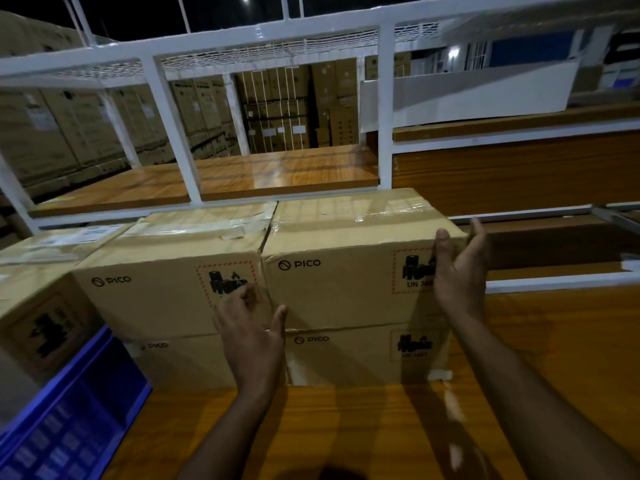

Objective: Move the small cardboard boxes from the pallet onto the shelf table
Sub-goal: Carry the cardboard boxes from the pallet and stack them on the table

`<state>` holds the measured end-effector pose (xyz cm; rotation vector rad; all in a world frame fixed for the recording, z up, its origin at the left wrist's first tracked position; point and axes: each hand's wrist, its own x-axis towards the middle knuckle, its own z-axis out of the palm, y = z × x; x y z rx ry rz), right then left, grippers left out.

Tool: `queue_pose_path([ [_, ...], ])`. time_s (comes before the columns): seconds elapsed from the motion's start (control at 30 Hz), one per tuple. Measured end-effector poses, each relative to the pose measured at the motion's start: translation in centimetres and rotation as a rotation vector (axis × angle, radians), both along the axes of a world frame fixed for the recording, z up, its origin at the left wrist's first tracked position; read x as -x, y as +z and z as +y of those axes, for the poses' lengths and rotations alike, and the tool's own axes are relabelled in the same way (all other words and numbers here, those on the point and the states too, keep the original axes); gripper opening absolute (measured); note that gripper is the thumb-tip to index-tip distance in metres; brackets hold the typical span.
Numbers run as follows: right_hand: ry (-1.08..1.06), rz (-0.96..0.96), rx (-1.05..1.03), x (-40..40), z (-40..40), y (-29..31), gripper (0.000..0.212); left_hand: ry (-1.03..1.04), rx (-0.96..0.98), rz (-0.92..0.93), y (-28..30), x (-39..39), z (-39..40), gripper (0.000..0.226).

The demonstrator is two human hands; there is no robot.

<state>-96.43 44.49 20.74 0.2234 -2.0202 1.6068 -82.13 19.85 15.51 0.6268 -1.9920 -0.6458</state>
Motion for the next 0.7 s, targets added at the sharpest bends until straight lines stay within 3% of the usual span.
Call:
queue_pose_path([
  [0.13, -0.217, 0.373, -0.432, -1.0, -1.3, 0.1, 0.070, -0.040, 0.315, 0.064, 2.1, -0.1, -0.7, 0.081],
  [0.27, -0.162, 0.517, -0.767, -1.7, -4.0, 0.6, 0.059, -0.148, 0.582, 0.035, 4.3, 1.6, -1.2, 0.070],
  [0.43, -0.182, 0.539, -0.860, -1.4, -5.6, 0.4, 0.053, -0.164, 0.740, -0.086, 4.5, 3.5, -2.8, 0.060],
  [0.7, -0.255, 0.620, -0.853, -0.3, -6.3, -0.4, 0.060, -0.153, 0.783, -0.037, 3.6, 4.8, -4.0, 0.059],
])
